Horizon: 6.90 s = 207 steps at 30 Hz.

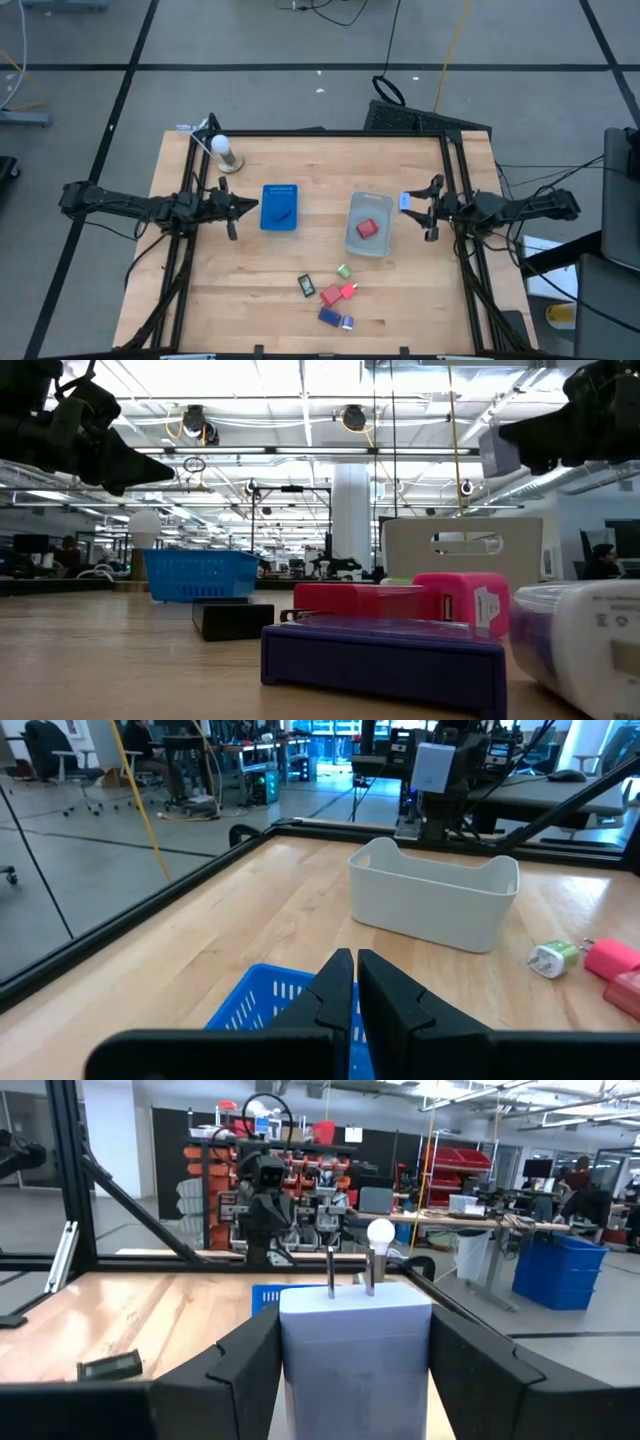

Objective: Pick & Place Office items
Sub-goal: Put the blue charger adapter into the gray bin, then put the black digital clock into the blue bin

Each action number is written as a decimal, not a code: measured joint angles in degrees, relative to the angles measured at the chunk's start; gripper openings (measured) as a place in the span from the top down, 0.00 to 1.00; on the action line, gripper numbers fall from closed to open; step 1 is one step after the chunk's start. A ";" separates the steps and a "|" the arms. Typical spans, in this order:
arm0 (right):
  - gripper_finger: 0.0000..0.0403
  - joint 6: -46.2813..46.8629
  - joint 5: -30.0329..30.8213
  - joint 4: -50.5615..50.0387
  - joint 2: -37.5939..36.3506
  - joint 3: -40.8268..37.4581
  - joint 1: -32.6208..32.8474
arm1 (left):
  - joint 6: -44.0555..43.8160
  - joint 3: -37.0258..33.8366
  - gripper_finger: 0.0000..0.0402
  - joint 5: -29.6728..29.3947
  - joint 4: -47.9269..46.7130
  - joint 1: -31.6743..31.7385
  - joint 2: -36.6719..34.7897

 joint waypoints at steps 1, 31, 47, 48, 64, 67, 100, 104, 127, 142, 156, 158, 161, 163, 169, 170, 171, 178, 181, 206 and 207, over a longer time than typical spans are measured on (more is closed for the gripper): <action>0.48 0.13 0.00 0.02 -0.32 -0.34 0.00 | 0.04 -0.02 0.94 -0.06 -0.01 -0.02 -0.02; 0.48 1.17 -1.54 -1.83 -2.48 -1.67 0.00 | -1.00 0.00 0.94 -2.18 -2.93 -0.02 0.00; 0.48 0.99 -1.55 -3.09 -2.46 -1.74 0.01 | -0.76 0.00 0.94 -3.18 -2.91 -0.02 -0.01; 0.48 0.92 -1.55 -3.13 -2.46 -1.74 0.02 | -0.77 0.00 0.94 -3.18 -2.91 -0.01 -0.01; 0.48 -2.66 0.31 -1.18 3.98 6.75 -0.17 | -0.93 0.00 0.94 -3.20 -2.29 0.00 -0.02; 0.48 -2.00 0.31 -4.54 9.32 11.09 -1.10 | -1.18 0.00 0.94 -3.20 -2.30 0.00 0.00; 0.48 8.68 -26.83 -18.25 64.72 31.77 -21.55 | -1.49 0.00 0.94 -3.18 -3.15 -0.01 0.00; 0.48 8.51 -26.70 -17.96 67.19 31.82 -21.51 | -1.49 0.00 0.94 -3.18 -3.33 -0.01 -0.01; 0.32 6.97 -23.87 -14.87 71.63 31.81 -21.24 | -1.67 0.00 0.94 -3.16 -4.56 0.00 -0.02; 0.36 7.19 -23.77 -9.32 52.15 31.79 -18.14 | -1.74 0.00 0.94 -3.08 -4.70 -0.02 0.00; 0.86 3.97 -23.54 -12.94 23.73 28.83 -14.12 | -1.84 0.00 0.94 -2.94 -6.43 -0.02 0.00; 0.93 3.95 -23.54 -12.97 20.33 26.82 -14.12 | -1.82 0.00 0.94 -2.94 -6.54 -0.01 -0.02; 0.99 3.80 -23.67 -12.94 15.10 23.10 -14.12 | -1.82 0.00 0.94 -2.94 -7.05 -0.01 0.00; 0.98 3.73 -23.69 -11.06 11.83 20.18 -14.12 | -2.23 0.00 0.94 -2.94 -7.09 -0.01 -0.01; 0.99 2.59 -22.79 -6.35 2.94 13.16 -14.13 | -2.79 0.00 0.94 -2.96 -7.13 -0.01 -0.01; 0.99 2.48 -22.19 -7.01 1.67 12.62 -14.13 | -3.04 0.00 0.94 -2.94 -7.13 -0.01 -0.02; 1.00 2.43 -22.05 -7.27 0.57 12.01 -14.15 | -3.16 0.00 0.94 -2.94 -7.13 -0.03 -0.02; 0.98 2.50 -23.80 -3.24 -3.64 4.96 -14.13 | -4.55 0.00 0.94 -2.96 -3.19 -0.02 -0.02; 0.99 2.42 -23.78 2.32 -3.10 1.31 -14.14 | -4.29 0.00 0.94 -2.96 -1.84 -0.02 -0.02; 1.00 6.53 -23.54 3.50 -2.98 -4.84 -14.14 | -6.61 -0.02 0.94 -4.04 -1.91 -0.02 0.00; 1.00 6.53 -23.54 3.34 -2.98 -4.84 -14.14 | -8.77 -0.01 0.94 -4.01 -0.68 -0.02 0.00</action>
